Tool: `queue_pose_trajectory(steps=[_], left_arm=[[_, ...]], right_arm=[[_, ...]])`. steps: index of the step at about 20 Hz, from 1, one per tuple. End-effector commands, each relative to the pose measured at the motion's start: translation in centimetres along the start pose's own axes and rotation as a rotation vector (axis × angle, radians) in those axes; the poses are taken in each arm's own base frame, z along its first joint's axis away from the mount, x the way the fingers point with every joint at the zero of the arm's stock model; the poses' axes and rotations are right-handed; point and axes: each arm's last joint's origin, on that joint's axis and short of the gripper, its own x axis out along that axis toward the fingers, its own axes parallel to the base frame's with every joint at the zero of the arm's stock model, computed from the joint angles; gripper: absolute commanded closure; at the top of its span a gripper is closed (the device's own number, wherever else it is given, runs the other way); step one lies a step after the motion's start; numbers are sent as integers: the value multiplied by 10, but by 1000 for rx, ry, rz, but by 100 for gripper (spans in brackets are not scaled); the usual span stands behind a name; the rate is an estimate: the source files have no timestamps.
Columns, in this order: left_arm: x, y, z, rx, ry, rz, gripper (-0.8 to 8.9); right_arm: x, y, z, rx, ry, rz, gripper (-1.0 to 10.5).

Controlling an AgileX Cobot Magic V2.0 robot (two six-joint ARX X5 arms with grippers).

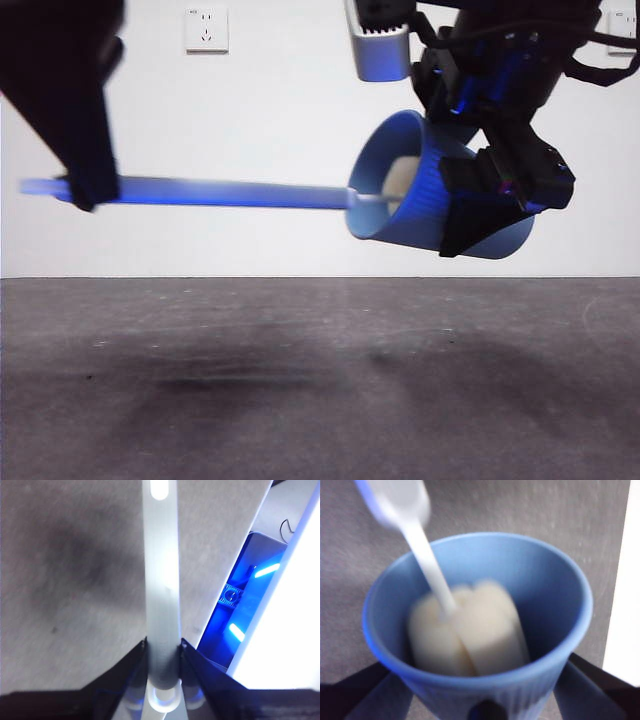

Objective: Pick up the cup brush,pick up the cup,insert the brush into the cup,clean the cup,put the cup brush back,put the cup back to the fixed position on the table

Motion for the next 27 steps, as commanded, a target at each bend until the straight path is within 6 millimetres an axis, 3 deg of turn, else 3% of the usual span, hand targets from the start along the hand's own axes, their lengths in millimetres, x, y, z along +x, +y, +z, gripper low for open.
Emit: queue_pose_trajectory(steps=[1,4,7,14,17,21,27], left_arm=[[5,-4,8,-7,-42,-19,822],[7,-5,11,-22,-57,-17,822],[3,-5,2,-45,16,27,822],[-33,-12,-34,-68,106,83,822],[-34,-12,-36,-68,115,80,822],[-24,-12,-21,-69,42,14,822],[13,-5,7,-69,41,10,822]], right_arm=[[0,6,10,-42,-14,3,964],[-2,10,15,-60,-28,8,964],[-2,9,13,-63,23,-15,963],[1,8,7,-50,55,0,963],[1,8,7,-48,44,5,963],[1,8,7,-49,43,5,963],[0,9,9,-51,38,5,963]])
